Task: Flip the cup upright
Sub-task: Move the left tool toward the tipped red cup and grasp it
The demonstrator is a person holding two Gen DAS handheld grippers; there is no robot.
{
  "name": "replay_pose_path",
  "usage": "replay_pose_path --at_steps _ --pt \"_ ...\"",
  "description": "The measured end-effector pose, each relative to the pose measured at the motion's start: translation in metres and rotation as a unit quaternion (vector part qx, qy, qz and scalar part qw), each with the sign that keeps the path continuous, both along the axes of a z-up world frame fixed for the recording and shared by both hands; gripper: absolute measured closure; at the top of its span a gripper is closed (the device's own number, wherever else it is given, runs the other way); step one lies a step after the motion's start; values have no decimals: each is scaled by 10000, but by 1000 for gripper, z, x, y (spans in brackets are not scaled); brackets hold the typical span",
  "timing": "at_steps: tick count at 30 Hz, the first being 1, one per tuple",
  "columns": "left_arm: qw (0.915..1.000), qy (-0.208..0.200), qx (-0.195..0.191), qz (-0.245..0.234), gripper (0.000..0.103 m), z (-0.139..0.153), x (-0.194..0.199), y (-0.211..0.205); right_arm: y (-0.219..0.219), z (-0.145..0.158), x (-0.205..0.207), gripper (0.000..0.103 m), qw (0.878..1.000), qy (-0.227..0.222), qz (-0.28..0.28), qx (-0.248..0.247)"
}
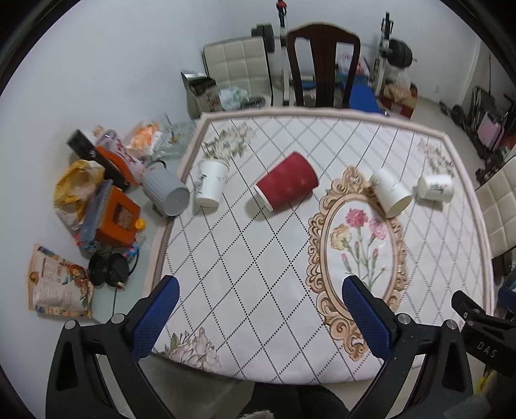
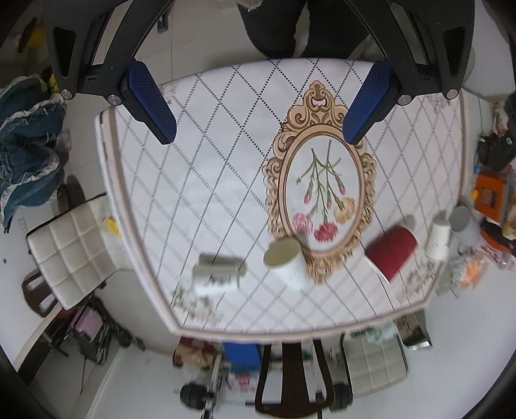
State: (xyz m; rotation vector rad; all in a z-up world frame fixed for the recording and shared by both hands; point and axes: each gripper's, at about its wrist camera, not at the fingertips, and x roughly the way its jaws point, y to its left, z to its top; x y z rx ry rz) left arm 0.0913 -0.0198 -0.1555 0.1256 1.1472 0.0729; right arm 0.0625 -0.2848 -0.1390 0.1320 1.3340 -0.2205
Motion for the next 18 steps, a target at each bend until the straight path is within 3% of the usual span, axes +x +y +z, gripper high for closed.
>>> replay_pose_path --at_steps 10,18 --pt "9959 608 283 -615 0 -70 96 3 3 -102 69 0 9955 897 -317 35" --pt "9837 770 761 -1432 0 -108 167 -5 8 -147 122 0 9909 1251 -495 29"
